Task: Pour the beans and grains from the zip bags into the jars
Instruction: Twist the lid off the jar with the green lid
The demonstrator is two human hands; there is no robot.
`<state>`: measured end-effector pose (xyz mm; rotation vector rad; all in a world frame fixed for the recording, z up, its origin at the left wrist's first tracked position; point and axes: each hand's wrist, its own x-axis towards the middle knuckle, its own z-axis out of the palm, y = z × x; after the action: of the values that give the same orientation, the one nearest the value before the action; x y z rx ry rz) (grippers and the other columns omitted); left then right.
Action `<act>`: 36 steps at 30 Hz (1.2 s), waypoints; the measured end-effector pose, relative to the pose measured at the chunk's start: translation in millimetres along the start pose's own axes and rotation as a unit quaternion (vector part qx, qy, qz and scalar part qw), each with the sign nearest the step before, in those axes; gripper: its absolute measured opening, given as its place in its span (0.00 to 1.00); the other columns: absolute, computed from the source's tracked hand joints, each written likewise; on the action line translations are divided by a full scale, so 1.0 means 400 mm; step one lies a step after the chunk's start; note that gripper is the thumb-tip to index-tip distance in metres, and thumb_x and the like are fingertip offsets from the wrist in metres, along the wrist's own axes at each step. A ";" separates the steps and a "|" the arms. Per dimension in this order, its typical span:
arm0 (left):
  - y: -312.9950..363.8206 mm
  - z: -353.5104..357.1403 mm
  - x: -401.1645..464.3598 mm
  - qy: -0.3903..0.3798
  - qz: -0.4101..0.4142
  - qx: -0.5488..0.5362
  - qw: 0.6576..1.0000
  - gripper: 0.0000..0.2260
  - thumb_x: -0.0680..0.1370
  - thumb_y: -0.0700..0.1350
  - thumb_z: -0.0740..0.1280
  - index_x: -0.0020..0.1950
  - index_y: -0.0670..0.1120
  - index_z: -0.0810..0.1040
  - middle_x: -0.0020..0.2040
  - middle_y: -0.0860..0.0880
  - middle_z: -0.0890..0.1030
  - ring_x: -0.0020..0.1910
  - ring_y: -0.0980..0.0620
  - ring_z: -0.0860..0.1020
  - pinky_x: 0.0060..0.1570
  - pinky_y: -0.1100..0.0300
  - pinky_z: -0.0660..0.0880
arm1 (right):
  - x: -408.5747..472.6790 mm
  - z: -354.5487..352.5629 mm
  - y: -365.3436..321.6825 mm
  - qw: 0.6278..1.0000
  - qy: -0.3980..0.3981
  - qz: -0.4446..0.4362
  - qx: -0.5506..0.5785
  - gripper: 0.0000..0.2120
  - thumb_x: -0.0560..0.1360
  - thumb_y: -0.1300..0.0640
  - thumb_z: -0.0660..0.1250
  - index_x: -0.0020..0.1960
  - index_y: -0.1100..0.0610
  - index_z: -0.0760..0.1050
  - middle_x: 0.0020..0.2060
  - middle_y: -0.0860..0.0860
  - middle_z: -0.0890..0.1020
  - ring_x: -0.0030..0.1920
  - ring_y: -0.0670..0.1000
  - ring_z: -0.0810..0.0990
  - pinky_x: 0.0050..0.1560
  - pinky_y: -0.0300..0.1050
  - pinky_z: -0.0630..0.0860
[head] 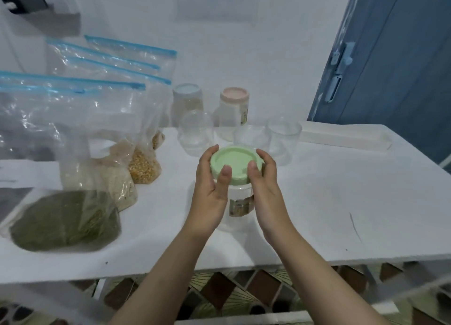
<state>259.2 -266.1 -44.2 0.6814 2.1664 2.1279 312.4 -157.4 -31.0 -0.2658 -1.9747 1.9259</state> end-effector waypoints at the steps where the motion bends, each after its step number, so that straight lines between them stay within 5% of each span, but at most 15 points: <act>1: -0.005 0.000 -0.005 -0.012 -0.004 -0.005 1.000 0.39 0.67 0.79 0.57 0.72 0.62 0.60 0.65 0.58 0.73 0.62 0.63 0.75 0.58 0.69 0.72 | -0.003 -0.004 0.006 1.000 -0.001 -0.002 -0.009 0.28 0.76 0.32 0.57 0.72 0.41 0.62 0.65 0.43 0.74 0.65 0.41 0.74 0.65 0.42 0.72; 5: -0.029 -0.014 -0.010 -0.088 -0.017 -0.022 0.996 0.45 0.66 0.75 0.65 0.76 0.58 0.54 0.70 0.55 0.71 0.69 0.61 0.71 0.65 0.65 0.70 | -0.005 -0.027 0.022 0.999 -0.016 -0.014 -0.037 0.27 0.75 0.31 0.58 0.70 0.41 0.62 0.64 0.42 0.74 0.61 0.35 0.74 0.60 0.36 0.72; 9: -0.037 -0.035 -0.008 -0.143 -0.028 -0.022 0.989 0.47 0.63 0.69 0.74 0.76 0.64 0.54 0.73 0.56 0.69 0.74 0.56 0.67 0.74 0.52 0.66 | 0.002 -0.070 0.035 0.993 -0.056 -0.058 -0.089 0.43 0.66 0.22 0.63 0.73 0.44 0.60 0.67 0.40 0.71 0.66 0.37 0.71 0.61 0.31 0.72; 14: -0.042 -0.049 -0.002 -0.139 -0.040 0.008 0.989 0.47 0.62 0.69 0.77 0.76 0.67 0.57 0.71 0.62 0.70 0.72 0.57 0.68 0.72 0.46 0.67 | 0.028 -0.116 0.035 0.985 -0.104 -0.066 -0.121 0.37 0.67 0.40 0.77 0.70 0.45 0.64 0.62 0.34 0.74 0.67 0.39 0.71 0.66 0.36 0.71; 19: -0.041 -0.052 0.004 -0.151 -0.049 0.012 0.987 0.42 0.62 0.66 0.78 0.71 0.75 0.59 0.71 0.63 0.70 0.73 0.57 0.68 0.73 0.44 0.66 | 0.039 -0.128 0.021 0.985 -0.125 -0.055 -0.103 0.32 0.65 0.45 0.78 0.65 0.41 0.68 0.58 0.34 0.76 0.61 0.40 0.75 0.50 0.33 0.77; 23: -0.038 -0.047 0.005 -0.143 -0.035 0.019 0.989 0.39 0.64 0.64 0.78 0.70 0.73 0.62 0.70 0.62 0.71 0.72 0.58 0.69 0.72 0.46 0.67 | 0.051 -0.139 0.015 0.979 -0.143 -0.076 -0.127 0.32 0.65 0.40 0.75 0.66 0.41 0.68 0.60 0.35 0.76 0.64 0.42 0.74 0.62 0.43 0.74; 30: -0.040 -0.045 0.010 -0.156 -0.053 -0.011 0.986 0.34 0.66 0.55 0.77 0.69 0.66 0.67 0.67 0.60 0.76 0.69 0.58 0.72 0.65 0.59 0.72 | 0.067 -0.150 0.016 0.976 -0.167 -0.084 -0.113 0.31 0.66 0.44 0.77 0.67 0.42 0.72 0.63 0.44 0.76 0.65 0.45 0.75 0.67 0.48 0.72; 36: -0.030 -0.075 0.021 -0.217 -0.088 0.006 0.972 0.43 0.65 0.58 0.78 0.75 0.55 0.62 0.69 0.53 0.74 0.70 0.53 0.72 0.68 0.48 0.72 | 0.069 -0.165 0.020 0.976 -0.190 -0.062 -0.090 0.29 0.65 0.43 0.76 0.65 0.34 0.74 0.59 0.51 0.74 0.62 0.44 0.76 0.62 0.45 0.76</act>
<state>238.7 -291.2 -51.6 0.8274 1.9227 1.6889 311.8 -85.8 -35.6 0.1934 -2.3495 1.8251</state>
